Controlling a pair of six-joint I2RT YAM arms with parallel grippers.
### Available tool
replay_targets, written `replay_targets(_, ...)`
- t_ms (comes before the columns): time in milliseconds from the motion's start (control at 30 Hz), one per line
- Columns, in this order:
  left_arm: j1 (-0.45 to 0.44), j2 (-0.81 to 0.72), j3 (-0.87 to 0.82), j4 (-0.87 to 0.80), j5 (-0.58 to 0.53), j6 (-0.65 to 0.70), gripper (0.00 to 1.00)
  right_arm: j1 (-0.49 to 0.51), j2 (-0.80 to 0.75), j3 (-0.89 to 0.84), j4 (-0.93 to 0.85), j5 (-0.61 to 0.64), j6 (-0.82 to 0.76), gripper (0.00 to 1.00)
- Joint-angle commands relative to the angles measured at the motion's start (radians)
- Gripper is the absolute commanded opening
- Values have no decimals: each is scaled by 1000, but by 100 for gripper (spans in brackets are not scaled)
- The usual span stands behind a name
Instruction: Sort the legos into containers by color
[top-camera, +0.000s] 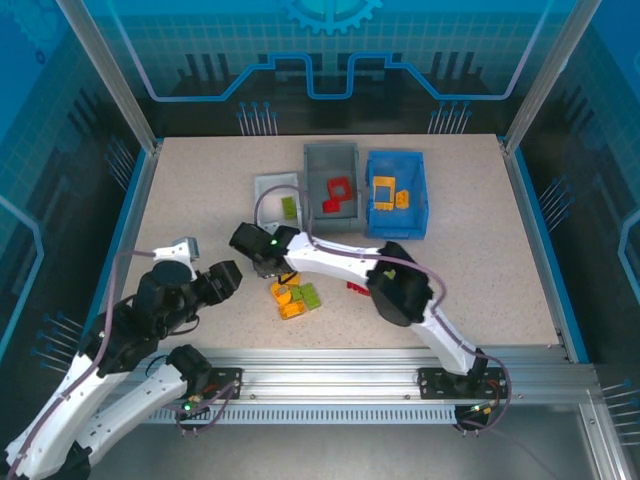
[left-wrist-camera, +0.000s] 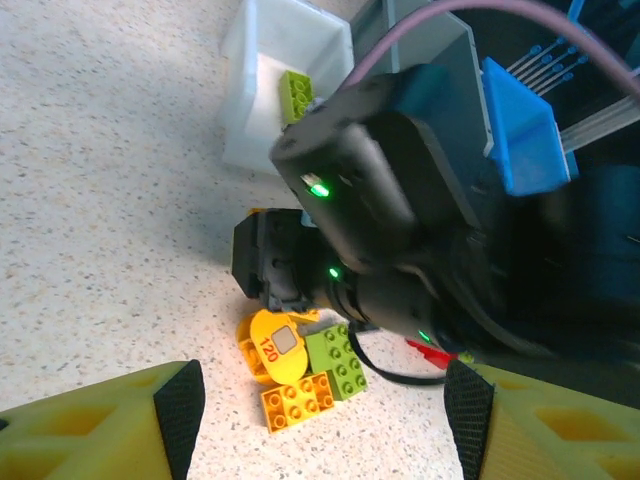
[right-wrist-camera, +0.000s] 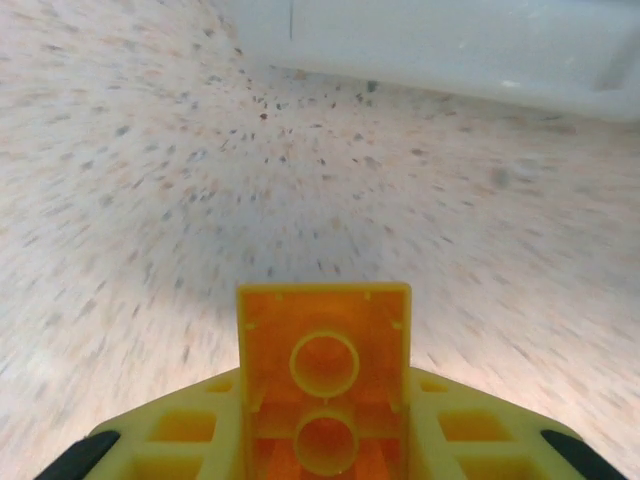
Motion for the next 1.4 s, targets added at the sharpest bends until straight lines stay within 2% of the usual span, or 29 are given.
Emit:
replay_targets(0,-3,78,47,132,127,39,68,-15,-280,-150,62,143,-64,27)
replay_targets(133,-8,202,84,243,223,47,68,-140,-532,-404,91,135,-88,28)
replay_targets(267,-72,337,134,345,228,55,68,-385,-678,-570,133,-15,-156,29)
replay_targets(400,-186,485,215,402,167,103,67,-574,-615,-538,93,-113,-218,29)
replay_targets(567,-298,621,266,482,103,121,67,-699,-438,-435,51,-199,-228,29)
replay_targets(767,-408,735,318,518,34,129,66,-761,-259,-317,8,-267,-259,31)
replay_targets(1000,-432,767,314,497,10,127,67,-798,-177,-265,-12,-316,-276,39)
replay_targets(1200,-433,771,283,474,5,120,66,-795,-195,-248,-34,-312,-288,56)
replay_targets(1367,-435,769,280,432,-11,114,66,-784,-294,-244,-49,-281,-286,57)
